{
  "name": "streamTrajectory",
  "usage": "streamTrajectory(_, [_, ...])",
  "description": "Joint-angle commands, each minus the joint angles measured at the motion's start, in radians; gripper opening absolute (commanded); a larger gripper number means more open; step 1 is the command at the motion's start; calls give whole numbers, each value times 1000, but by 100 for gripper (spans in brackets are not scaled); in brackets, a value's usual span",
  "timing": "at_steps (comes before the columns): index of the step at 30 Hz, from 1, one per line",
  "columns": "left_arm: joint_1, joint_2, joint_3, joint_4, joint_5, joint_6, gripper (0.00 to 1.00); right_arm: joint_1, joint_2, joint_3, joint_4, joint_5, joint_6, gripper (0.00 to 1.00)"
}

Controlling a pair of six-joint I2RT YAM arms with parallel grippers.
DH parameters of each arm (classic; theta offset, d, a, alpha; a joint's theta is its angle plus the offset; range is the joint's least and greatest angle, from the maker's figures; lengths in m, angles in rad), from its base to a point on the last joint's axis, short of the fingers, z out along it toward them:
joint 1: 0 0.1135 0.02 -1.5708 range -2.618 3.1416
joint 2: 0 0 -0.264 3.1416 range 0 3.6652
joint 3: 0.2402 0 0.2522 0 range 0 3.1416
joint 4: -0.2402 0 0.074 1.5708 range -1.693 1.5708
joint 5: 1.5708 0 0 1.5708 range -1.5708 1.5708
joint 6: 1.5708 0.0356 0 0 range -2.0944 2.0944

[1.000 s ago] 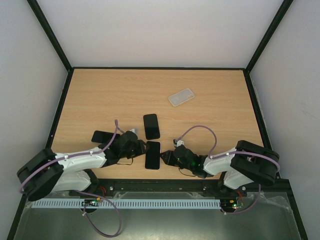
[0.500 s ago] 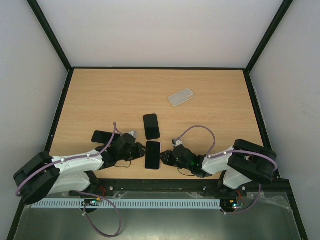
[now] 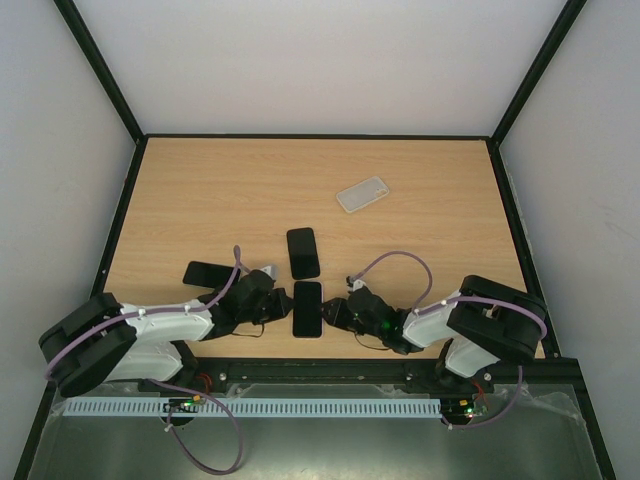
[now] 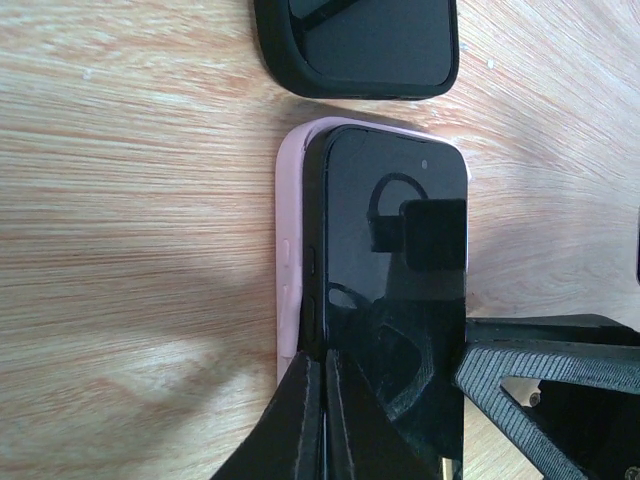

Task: Put the phone into the phone case

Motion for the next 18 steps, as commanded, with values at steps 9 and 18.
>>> streamTrajectory(9, [-41, 18, -5, 49, 35, -31, 10, -16, -49, -20, 277, -139, 67, 21])
streamTrajectory(18, [-46, -46, -41, 25, 14, -44, 10, -15, -90, -24, 315, -172, 85, 23])
